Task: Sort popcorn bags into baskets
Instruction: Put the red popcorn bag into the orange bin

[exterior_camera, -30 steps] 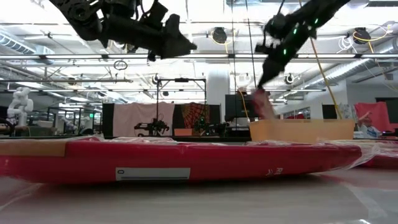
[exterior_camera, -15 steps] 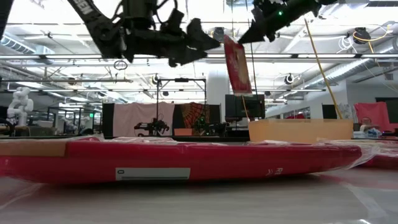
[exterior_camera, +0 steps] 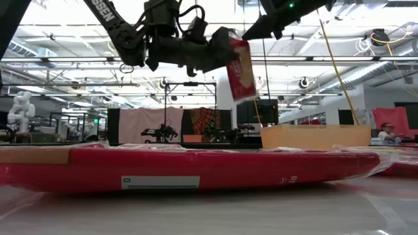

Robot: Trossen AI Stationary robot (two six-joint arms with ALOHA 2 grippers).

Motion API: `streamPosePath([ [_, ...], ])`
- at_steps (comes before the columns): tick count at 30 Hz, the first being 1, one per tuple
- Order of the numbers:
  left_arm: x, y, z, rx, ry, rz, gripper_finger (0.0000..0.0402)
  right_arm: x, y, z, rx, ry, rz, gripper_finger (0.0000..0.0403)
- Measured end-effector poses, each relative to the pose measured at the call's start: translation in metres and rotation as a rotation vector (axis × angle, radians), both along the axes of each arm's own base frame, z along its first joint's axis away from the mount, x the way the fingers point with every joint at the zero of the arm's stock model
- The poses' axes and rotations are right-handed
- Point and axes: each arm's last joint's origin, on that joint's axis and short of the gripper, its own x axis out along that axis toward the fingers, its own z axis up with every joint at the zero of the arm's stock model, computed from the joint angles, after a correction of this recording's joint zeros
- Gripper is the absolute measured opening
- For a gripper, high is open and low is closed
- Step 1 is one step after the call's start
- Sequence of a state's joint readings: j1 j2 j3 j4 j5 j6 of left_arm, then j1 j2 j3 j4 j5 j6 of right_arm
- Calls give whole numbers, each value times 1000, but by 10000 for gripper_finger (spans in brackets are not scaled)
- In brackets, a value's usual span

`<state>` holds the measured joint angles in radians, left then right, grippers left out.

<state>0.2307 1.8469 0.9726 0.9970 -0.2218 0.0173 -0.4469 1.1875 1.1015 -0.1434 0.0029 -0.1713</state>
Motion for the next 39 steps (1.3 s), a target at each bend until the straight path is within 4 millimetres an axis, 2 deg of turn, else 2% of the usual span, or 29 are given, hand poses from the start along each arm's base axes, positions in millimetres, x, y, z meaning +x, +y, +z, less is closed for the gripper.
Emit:
streamPosePath([
  [3, -2, 9, 0, 1, 3, -52, 34, -3, 1, -1, 4, 30, 4, 0],
  [4, -3, 13, -1, -10, 11, -84, 22, -5, 2, -2, 4, 51, 7, 1],
  [9, -13, 41, -6, -41, 79, -229, 39, -23, 1, -3, 31, 129, -24, 43],
  [15, -29, 72, -7, -65, 99, -452, 18, -33, -8, -11, 114, 195, -73, 140],
  [18, -31, 75, -9, -89, 110, -453, 21, -24, -12, -20, 185, 202, -17, 193],
  [20, -29, 71, -9, -87, 113, -465, 32, -18, -13, -27, 199, 226, -1, 222],
  [24, -24, 59, -8, -39, 117, -495, 36, -8, -16, -36, 190, 259, 24, 252],
  [27, -22, 56, -9, -1, 126, -495, 23, -4, -18, -40, 200, 264, 41, 246],
  [30, -22, 55, -9, 13, 127, -497, 19, -4, -18, -41, 229, 259, 79, 212],
  [35, -22, 56, -8, 43, 127, -491, 40, -2, -16, -41, 249, 241, 182, 119],
  [39, -22, 57, -8, 58, 131, -484, 44, -2, -15, -41, 233, 246, 201, 33],
])
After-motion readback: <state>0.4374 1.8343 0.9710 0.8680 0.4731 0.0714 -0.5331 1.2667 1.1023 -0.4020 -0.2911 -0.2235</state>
